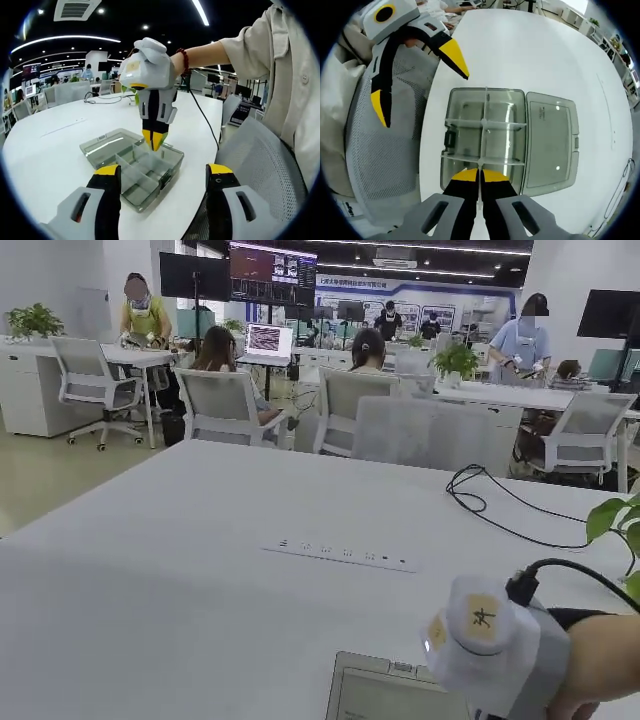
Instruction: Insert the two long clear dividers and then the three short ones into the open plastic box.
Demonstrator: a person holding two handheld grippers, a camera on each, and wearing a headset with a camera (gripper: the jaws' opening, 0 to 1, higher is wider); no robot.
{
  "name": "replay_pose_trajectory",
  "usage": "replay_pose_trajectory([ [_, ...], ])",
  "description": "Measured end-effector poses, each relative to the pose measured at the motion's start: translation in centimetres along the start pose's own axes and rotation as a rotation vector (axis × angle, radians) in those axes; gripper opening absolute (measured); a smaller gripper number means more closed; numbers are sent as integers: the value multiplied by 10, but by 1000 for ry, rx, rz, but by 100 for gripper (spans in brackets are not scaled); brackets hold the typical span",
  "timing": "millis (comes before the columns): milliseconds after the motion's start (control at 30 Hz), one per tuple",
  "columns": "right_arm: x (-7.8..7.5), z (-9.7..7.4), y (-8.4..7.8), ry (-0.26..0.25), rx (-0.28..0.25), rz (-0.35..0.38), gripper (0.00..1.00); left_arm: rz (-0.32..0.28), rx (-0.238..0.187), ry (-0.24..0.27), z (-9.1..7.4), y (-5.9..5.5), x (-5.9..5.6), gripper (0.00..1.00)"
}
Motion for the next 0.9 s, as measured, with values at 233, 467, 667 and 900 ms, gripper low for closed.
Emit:
replay_pose_trajectory([
  [233, -1, 3, -1, 1, 1, 24, 3, 4, 4, 5, 0, 0, 0, 69],
  [467, -1, 8, -2, 1, 6, 23, 3, 6, 9, 10, 0, -1, 1, 68],
  [667, -2, 9, -3, 0, -1, 37, 3, 7, 11, 11, 0, -1, 1, 68],
  [900, -4, 17, -6, 7, -2, 61, 3, 10, 14, 11, 0, -1, 1, 67],
])
Point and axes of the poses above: the centre of the closed fingertips' face, and the gripper's own axes: z roughly forward along the fingers, x roughly to its left, y roughly out of its top, the point moved 10 cm from there along -z, roughly backward along the fingers, and after that the axes turned 8 degrees about y, right-handed, at the moved point
